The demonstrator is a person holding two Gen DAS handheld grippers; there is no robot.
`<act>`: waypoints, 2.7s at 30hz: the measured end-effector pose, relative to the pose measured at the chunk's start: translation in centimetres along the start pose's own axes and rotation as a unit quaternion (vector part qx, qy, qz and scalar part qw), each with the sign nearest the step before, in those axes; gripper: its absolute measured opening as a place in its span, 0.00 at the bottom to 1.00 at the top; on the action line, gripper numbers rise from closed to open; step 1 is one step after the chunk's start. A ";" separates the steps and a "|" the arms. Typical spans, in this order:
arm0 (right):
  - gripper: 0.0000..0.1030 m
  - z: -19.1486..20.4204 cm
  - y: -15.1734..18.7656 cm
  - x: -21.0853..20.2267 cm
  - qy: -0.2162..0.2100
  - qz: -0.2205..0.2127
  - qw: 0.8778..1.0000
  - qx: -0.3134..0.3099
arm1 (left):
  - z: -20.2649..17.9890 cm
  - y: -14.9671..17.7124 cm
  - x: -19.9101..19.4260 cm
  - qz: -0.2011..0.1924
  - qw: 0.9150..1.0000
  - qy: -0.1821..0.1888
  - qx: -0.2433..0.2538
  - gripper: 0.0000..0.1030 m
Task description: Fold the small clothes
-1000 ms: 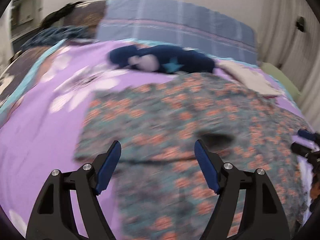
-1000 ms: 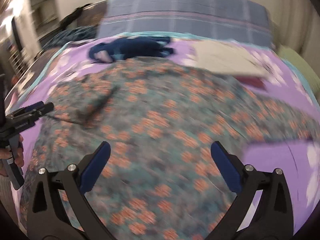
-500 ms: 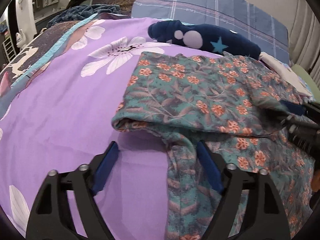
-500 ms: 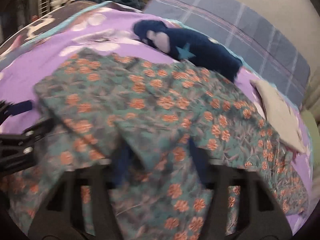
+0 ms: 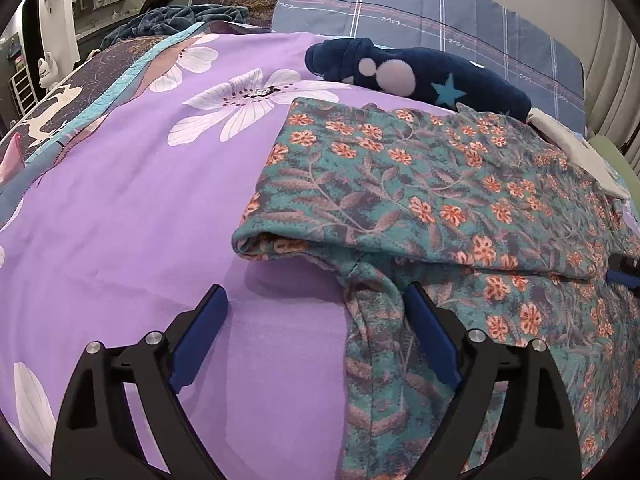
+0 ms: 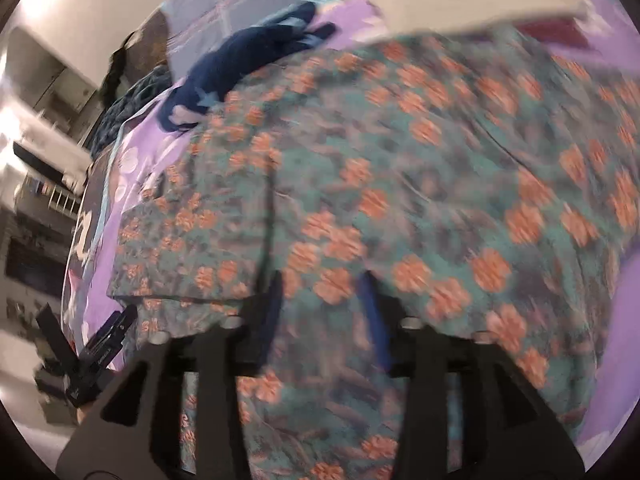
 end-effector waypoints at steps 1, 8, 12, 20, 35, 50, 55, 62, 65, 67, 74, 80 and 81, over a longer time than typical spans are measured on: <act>0.52 0.9 -0.4 0.1 0.003 -0.005 1.000 -0.018 | 0.0 0.0 0.0 0.000 1.000 0.000 0.000 0.88; 0.43 5.9 -3.9 4.9 0.010 0.014 0.998 -0.065 | 1.4 -2.3 -0.4 -0.014 1.000 -0.023 -0.017 0.88; 0.05 8.2 -4.6 4.3 0.001 -0.002 0.995 -0.098 | 1.3 -2.6 0.3 -0.005 1.000 -0.027 -0.011 0.88; 0.05 4.8 -6.4 -6.7 0.070 -0.143 0.982 -0.099 | 0.6 -1.4 -0.8 -0.018 0.999 -0.048 0.012 0.88; 0.18 -3.7 -5.5 -5.6 0.142 -0.113 0.983 -0.034 | 1.0 -0.1 -2.0 -0.033 0.996 -0.077 0.027 0.87; 0.43 -1.5 -1.6 0.6 0.099 -0.061 0.988 -0.100 | 0.1 -2.9 -4.9 -0.050 0.985 0.165 -0.015 0.70; 0.62 -0.4 -0.7 1.3 0.104 -0.071 0.984 -0.127 | -0.4 -8.6 0.9 -0.008 0.987 0.160 -0.015 0.70; 0.62 -0.5 -0.7 1.1 0.106 -0.081 0.983 -0.128 | -2.2 -13.6 4.2 0.008 0.966 0.255 -0.042 0.02; 0.62 -0.5 -0.7 1.1 0.108 -0.083 0.982 -0.130 | -2.2 -14.4 0.3 -0.073 0.979 0.191 -0.012 0.02; 0.62 -0.6 -0.7 1.1 0.110 -0.084 0.982 -0.131 | -1.8 -14.6 -1.5 -0.107 0.981 0.164 0.000 0.02; 0.67 -0.5 -0.3 1.0 0.107 -0.085 0.981 -0.137 | 1.6 -13.6 4.7 -0.027 0.999 0.034 -0.010 0.00; 0.72 -0.1 -0.4 1.3 0.107 -0.081 0.981 -0.143 | -1.9 -12.9 -3.1 -0.103 0.988 0.117 0.020 0.39; 0.72 0.0 -0.4 1.4 0.110 -0.081 0.980 -0.144 | -3.6 -12.1 -4.0 -0.105 0.985 0.129 0.047 0.48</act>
Point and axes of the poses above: each gripper's, at about its wrist camera, not at the fingertips, and x roughly the way its jaws point, z to its left, y to its underside, the point moved 8 cm from there along x, roughly the way its jaws point, and after that the axes turned 14 degrees about z, right-handed, at the moved point
